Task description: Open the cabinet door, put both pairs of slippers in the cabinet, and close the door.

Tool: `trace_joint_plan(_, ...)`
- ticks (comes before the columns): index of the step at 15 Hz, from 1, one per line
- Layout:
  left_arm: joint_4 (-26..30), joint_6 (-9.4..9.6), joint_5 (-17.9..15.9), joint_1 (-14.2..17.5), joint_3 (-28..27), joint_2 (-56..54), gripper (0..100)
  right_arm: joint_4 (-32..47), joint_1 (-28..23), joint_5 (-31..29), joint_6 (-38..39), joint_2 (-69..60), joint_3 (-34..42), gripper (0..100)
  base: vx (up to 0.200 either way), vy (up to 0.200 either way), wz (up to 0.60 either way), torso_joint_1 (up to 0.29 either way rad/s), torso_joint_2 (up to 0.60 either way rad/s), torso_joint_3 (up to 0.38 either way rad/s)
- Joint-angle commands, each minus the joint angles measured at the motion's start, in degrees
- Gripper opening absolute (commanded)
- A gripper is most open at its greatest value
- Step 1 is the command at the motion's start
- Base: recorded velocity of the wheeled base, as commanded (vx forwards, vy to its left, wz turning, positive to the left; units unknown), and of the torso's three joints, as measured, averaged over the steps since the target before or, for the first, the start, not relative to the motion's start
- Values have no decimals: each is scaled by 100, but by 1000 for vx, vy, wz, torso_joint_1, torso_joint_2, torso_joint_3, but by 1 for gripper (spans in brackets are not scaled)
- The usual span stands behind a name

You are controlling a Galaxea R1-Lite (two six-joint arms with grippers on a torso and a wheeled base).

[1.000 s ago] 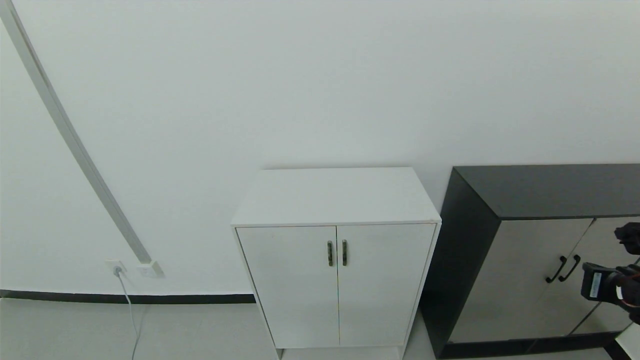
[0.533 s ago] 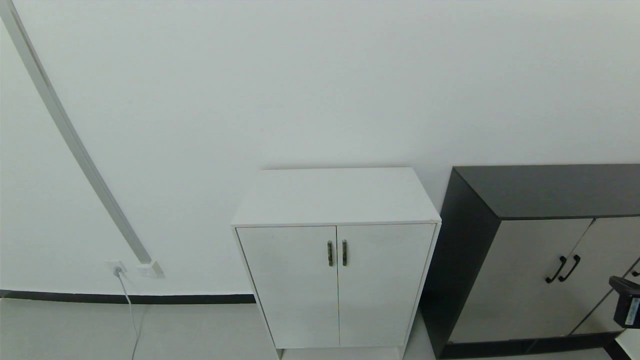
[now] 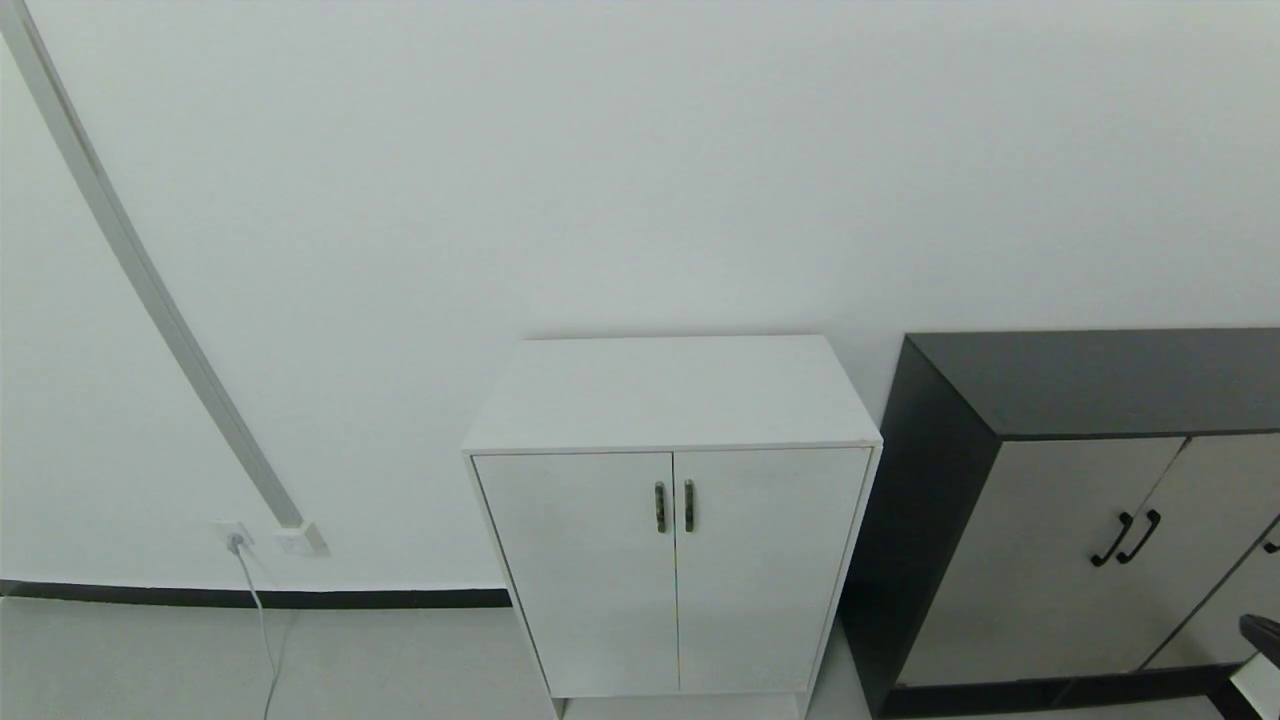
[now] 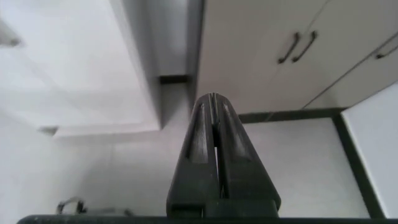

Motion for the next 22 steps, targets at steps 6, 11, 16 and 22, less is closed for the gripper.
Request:
trace_joint_plan(6,-1,-1,2,0,0,5,0,3010,11,973,-85,-2867,-411,0,0,0,0,0,0,0)
trace_joint_plan(11,-1,-1,2,0,0,5,0,3405,697,1535,-112,-3429,-411,0,0,0,0,0,0,0)
trace_joint_plan(16,-1,-10,2,0,0,5,0,3634,1005,806,248,-4158,-394,0,0,0,0,0,0,0)
trace_joint_plan(22,-1,-19,2,0,0,5,0,3809,996,-64,556,-5283,-174,0,0,0,0,0,0,0)
